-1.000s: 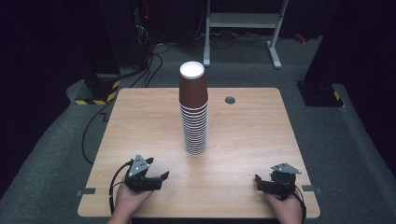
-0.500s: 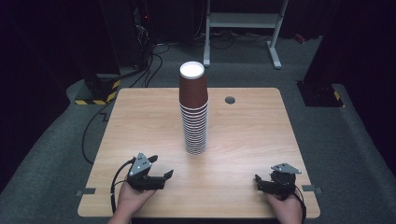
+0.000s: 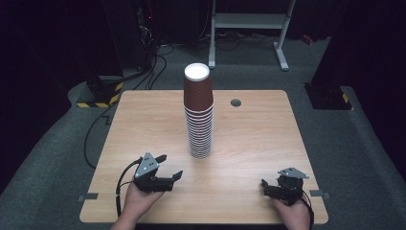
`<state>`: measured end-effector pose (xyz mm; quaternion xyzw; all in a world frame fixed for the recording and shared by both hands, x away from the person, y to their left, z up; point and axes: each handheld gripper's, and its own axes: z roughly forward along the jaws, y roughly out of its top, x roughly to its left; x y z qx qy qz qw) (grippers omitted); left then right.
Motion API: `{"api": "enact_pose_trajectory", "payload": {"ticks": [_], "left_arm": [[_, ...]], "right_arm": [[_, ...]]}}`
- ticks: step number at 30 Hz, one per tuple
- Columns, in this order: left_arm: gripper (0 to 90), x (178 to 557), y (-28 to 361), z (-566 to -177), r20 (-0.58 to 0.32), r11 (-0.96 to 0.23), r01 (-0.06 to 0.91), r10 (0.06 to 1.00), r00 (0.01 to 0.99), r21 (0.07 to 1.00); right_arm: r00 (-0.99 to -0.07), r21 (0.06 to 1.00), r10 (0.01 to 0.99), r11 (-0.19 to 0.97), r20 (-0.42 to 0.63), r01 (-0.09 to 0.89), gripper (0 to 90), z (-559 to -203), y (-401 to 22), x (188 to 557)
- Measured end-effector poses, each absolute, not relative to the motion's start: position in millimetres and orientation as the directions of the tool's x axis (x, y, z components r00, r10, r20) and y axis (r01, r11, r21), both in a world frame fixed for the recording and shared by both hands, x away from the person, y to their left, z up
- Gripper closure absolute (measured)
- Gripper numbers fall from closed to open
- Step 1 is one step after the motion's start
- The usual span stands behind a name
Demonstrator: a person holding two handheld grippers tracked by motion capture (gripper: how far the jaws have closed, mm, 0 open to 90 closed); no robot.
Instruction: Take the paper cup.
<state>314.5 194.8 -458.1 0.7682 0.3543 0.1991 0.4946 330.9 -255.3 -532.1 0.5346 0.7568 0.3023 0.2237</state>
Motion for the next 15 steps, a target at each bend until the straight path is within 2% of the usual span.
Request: {"api": "enact_pose_trajectory", "payload": {"ticks": [15], "left_arm": [[16.1, 322.8, 190.9, -441.8, -0.054, -0.232, 0.328, 0.739, 0.672, 0.916]], "right_arm": [[-0.328, 0.697, 0.945, 0.244, -0.014, 0.674, 8.5, -532.0, -255.0, 330.7]]}}
